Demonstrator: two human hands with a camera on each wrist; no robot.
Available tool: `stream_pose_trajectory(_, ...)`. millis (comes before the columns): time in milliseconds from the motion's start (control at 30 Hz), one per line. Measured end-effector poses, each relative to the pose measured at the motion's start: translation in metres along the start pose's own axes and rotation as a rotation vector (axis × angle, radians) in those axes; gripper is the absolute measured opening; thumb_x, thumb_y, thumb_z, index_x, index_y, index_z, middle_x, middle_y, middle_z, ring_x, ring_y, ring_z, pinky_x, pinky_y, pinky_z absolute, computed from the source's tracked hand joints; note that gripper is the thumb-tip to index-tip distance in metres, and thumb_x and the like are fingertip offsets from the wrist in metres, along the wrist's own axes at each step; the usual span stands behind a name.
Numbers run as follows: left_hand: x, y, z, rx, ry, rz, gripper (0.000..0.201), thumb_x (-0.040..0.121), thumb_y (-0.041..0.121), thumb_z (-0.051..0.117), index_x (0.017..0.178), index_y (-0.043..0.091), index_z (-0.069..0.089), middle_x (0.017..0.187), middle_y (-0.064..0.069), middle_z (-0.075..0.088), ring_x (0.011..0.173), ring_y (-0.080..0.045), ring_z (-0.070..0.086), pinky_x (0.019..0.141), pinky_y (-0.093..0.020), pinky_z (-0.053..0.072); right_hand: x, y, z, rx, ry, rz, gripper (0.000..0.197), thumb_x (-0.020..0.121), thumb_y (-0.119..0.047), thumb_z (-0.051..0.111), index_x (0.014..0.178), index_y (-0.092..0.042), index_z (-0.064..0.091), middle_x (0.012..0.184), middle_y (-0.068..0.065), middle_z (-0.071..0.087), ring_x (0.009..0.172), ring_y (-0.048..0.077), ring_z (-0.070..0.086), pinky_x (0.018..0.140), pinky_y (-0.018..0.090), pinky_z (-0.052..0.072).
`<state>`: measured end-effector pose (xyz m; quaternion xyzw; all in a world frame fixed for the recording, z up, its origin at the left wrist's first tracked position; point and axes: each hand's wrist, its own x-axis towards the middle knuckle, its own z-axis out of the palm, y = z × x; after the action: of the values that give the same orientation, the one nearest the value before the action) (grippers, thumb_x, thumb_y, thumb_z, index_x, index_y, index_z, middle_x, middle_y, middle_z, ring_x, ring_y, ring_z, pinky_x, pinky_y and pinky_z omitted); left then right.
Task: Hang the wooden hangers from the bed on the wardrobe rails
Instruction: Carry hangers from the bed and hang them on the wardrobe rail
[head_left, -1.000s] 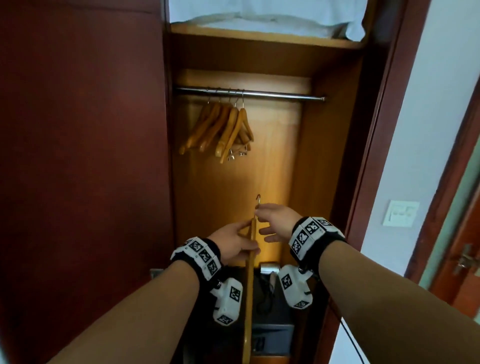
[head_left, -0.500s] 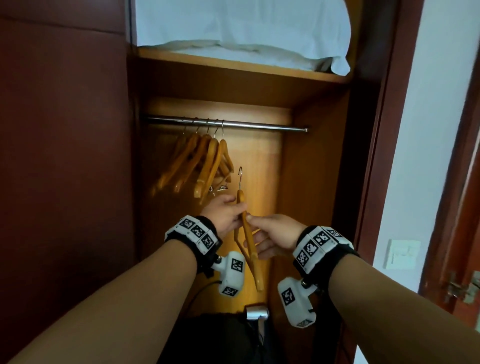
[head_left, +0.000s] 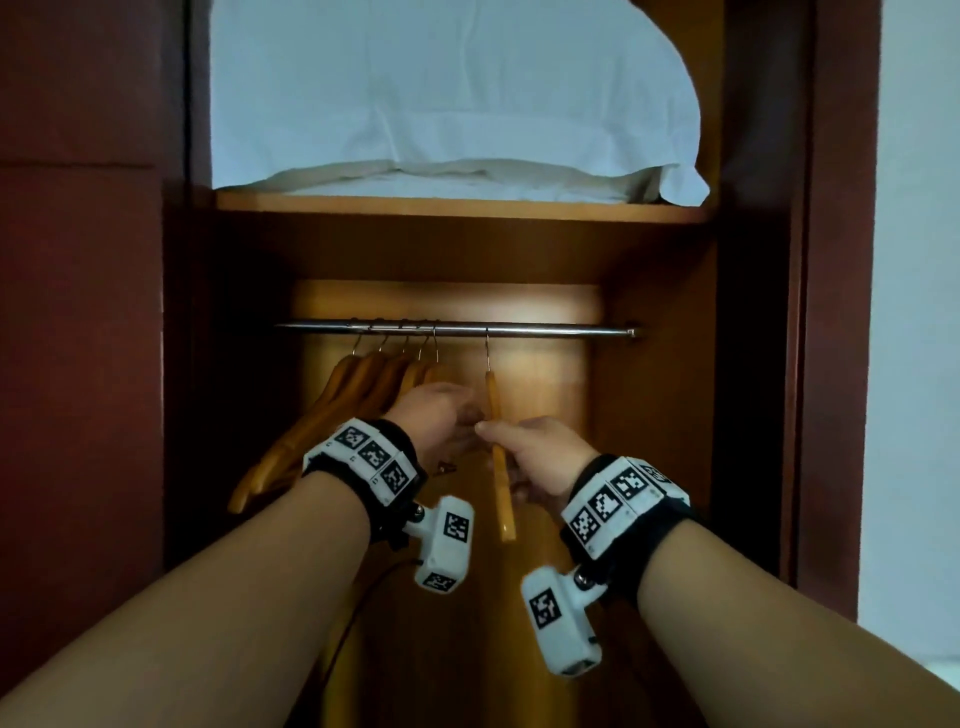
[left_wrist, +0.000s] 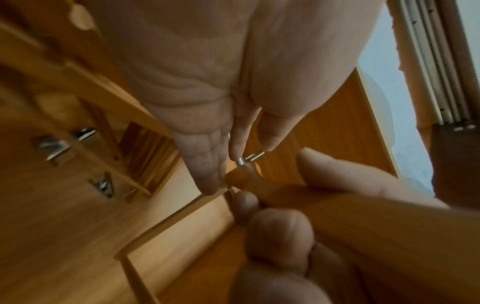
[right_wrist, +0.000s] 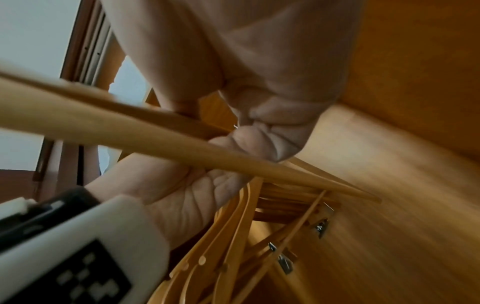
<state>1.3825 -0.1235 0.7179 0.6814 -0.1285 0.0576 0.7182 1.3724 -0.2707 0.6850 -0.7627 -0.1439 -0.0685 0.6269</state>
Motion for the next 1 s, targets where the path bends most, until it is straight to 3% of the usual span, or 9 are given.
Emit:
stream_pose_trajectory(67,0.008,0.008,-0.004,0.000,0.052,-0.008,0.022,0.103,0.016,0.054,0.123,0.009,0.057,0.108,-0.016,0.069,0.092,-0.028,0.072,0.074,-0.037,0.063,0.016,-0.004,-0.002,-0.049,0.001,-0.032,0.044,0.077,-0.052,0.068,0.075,-0.008,0.068,0.065,0.012,0.061,0.053,0.026,0.051,0.047,0.028,0.039)
stream_pose_trajectory(133,0.013,0.016,-0.008,0.021,0.121,-0.003,0.028,0.101,0.020,0.058,0.127,0.011,0.057,0.113,-0.014,0.068,0.096,-0.028,0.072,0.074,-0.037,0.062,0.027,-0.011,-0.003,-0.083,-0.001,-0.064,0.043,0.083,-0.049,0.067,0.070,-0.008,0.067,0.061,0.010,0.061,0.052,0.026,0.054,0.049,0.029,0.042)
stream_pose_trajectory(333,0.016,0.026,-0.027,0.100,0.193,0.019,0.047,0.100,0.038,0.057,0.140,0.014,0.052,0.123,-0.012,0.065,0.107,-0.029,0.068,0.095,-0.044,0.057,0.060,-0.018,0.010,-0.095,0.007,-0.099,0.044,0.088,-0.044,0.066,0.057,-0.012,0.064,0.056,0.007,0.063,0.058,0.027,0.063,0.071,0.043,0.058)
stream_pose_trajectory(433,0.019,0.028,-0.037,0.144,0.189,0.021,0.045,0.101,0.043,0.055,0.136,0.015,0.054,0.124,-0.010,0.064,0.107,-0.027,0.067,0.095,-0.042,0.056,0.077,-0.012,0.020,-0.114,0.008,-0.076,0.040,0.088,-0.042,0.066,0.067,-0.009,0.069,0.059,0.007,0.068,0.064,0.031,0.069,0.073,0.044,0.060)
stream_pose_trajectory(533,0.023,0.025,-0.050,0.149,0.192,0.027,0.039,0.101,0.043,0.054,0.128,0.015,0.057,0.112,-0.006,0.067,0.099,-0.024,0.069,0.090,-0.039,0.057,0.089,-0.005,0.031,-0.116,-0.010,-0.047,0.039,0.084,-0.045,0.067,0.073,-0.008,0.072,0.069,0.010,0.073,0.072,0.034,0.072,0.079,0.051,0.059)
stream_pose_trajectory(633,0.027,0.023,-0.065,0.148,0.216,0.042,0.044,0.099,0.043,0.057,0.131,0.013,0.057,0.113,-0.006,0.067,0.102,-0.025,0.069,0.092,-0.041,0.058,0.094,-0.003,0.044,-0.104,0.003,-0.019,0.036,0.085,-0.042,0.068,0.076,-0.008,0.073,0.070,0.011,0.073,0.074,0.035,0.072,0.078,0.050,0.060)
stream_pose_trajectory(800,0.034,0.020,-0.093,0.100,0.270,0.066,0.040,0.100,0.039,0.058,0.128,0.011,0.059,0.115,-0.010,0.067,0.101,-0.027,0.070,0.091,-0.043,0.059,0.103,-0.001,0.059,-0.057,-0.027,0.040,0.038,0.086,-0.040,0.070,0.092,-0.002,0.073,0.090,0.024,0.073,0.088,0.045,0.070,0.081,0.055,0.058)
stream_pose_trajectory(1000,0.036,0.013,-0.130,0.027,0.294,0.050,0.039,0.101,0.038,0.058,0.126,0.008,0.059,0.115,-0.013,0.068,0.100,-0.028,0.071,0.087,-0.042,0.061,0.120,0.002,0.075,0.078,-0.014,0.134,0.031,0.084,-0.032,0.071,0.103,-0.007,0.069,0.101,0.022,0.073,0.094,0.040,0.070,0.080,0.055,0.059)
